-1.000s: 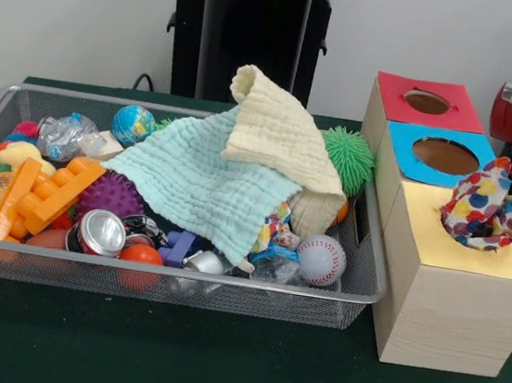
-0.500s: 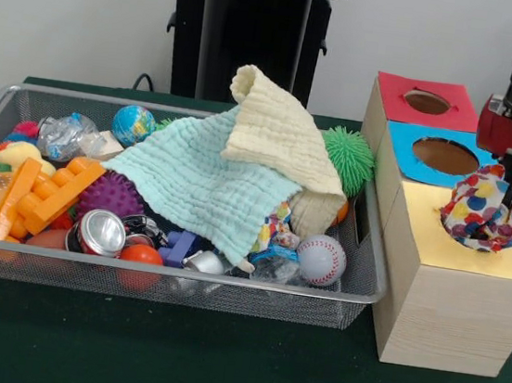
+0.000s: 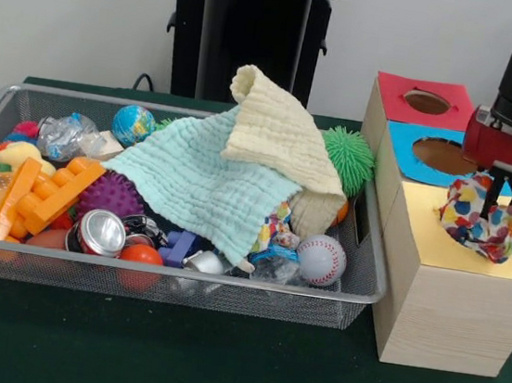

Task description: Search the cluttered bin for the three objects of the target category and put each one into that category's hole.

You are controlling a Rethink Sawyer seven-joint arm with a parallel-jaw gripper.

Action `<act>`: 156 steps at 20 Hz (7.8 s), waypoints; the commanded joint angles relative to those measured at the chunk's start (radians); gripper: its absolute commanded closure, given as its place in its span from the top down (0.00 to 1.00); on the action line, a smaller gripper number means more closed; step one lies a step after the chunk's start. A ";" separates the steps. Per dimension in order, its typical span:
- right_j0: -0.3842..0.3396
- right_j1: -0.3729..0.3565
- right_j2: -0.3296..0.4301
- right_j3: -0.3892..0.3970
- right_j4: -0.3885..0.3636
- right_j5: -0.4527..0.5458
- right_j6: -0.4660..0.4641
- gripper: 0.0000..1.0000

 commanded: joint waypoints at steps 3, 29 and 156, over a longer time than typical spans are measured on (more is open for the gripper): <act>-0.039 0.058 0.008 -0.065 -0.060 0.136 -0.022 0.00; -0.074 0.106 0.035 0.032 -0.068 0.173 -0.074 0.00; -0.235 0.048 0.318 -0.016 -0.145 0.214 -0.016 0.00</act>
